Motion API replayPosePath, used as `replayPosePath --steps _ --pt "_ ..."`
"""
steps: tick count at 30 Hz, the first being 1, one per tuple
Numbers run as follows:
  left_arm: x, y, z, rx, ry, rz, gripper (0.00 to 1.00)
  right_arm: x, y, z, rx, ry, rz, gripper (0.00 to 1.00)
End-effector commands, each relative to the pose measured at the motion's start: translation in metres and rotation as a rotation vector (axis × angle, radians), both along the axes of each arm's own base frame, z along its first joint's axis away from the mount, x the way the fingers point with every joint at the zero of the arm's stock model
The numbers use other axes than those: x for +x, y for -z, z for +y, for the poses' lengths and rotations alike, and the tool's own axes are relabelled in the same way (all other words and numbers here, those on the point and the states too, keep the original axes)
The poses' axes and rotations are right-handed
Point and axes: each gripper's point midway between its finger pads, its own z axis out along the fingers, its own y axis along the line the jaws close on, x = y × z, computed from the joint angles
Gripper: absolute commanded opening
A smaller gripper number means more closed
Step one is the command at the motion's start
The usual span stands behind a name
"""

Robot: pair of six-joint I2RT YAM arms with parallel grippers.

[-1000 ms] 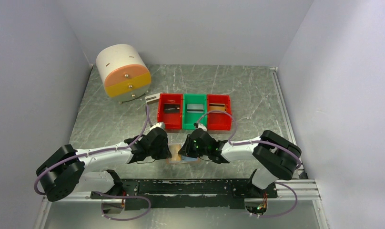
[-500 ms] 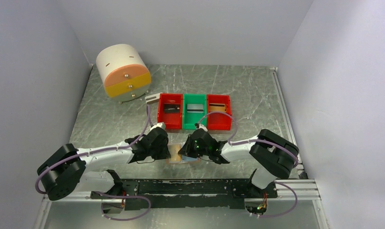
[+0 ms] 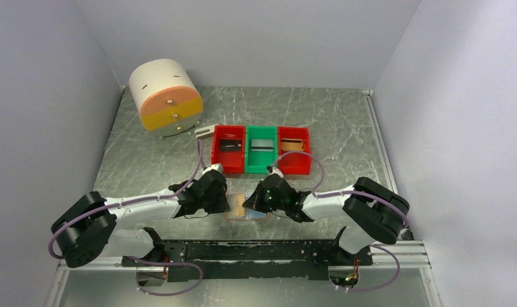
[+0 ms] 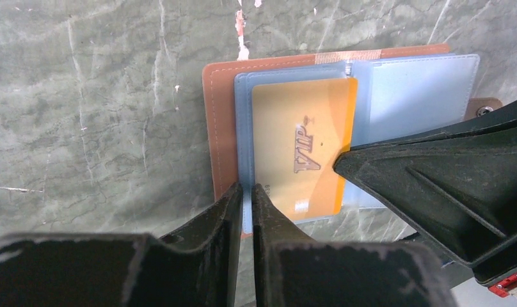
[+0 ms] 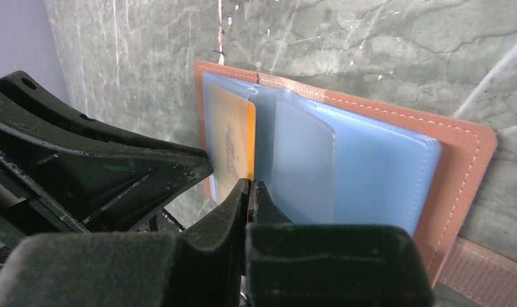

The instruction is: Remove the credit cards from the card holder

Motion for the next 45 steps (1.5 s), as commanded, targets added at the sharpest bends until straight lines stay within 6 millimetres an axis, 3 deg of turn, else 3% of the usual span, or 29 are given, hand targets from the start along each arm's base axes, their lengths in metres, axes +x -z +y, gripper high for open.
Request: replayPosePath --steps 1,7,12,22,29,34,39,45 --pt "0.001 -0.007 -0.008 -0.016 0.018 0.001 0.17 0.004 0.007 -0.016 -0.039 0.046 0.006 0.0" --pt "0.002 -0.009 -0.006 -0.015 0.013 -0.008 0.17 0.005 0.009 -0.023 -0.07 0.054 0.009 0.0" --pt "0.005 -0.013 -0.009 -0.018 0.014 -0.016 0.19 0.001 0.01 -0.015 -0.056 -0.001 0.021 0.0" --pt "0.021 -0.062 -0.036 -0.17 0.063 -0.145 0.33 0.001 0.023 -0.017 -0.087 0.018 0.052 0.0" --pt "0.016 -0.032 -0.037 -0.118 0.066 -0.061 0.3 0.002 0.024 -0.021 -0.1 0.026 0.05 0.01" --pt "0.01 0.0 -0.012 0.044 -0.003 0.029 0.24 0.002 0.022 -0.023 -0.101 0.035 0.046 0.01" --pt "0.002 0.012 0.009 0.121 -0.028 0.045 0.24 0.003 0.016 -0.026 -0.097 0.043 0.031 0.01" --pt "-0.001 0.018 0.01 0.126 -0.016 0.056 0.23 0.004 0.015 -0.026 -0.087 0.042 0.037 0.01"
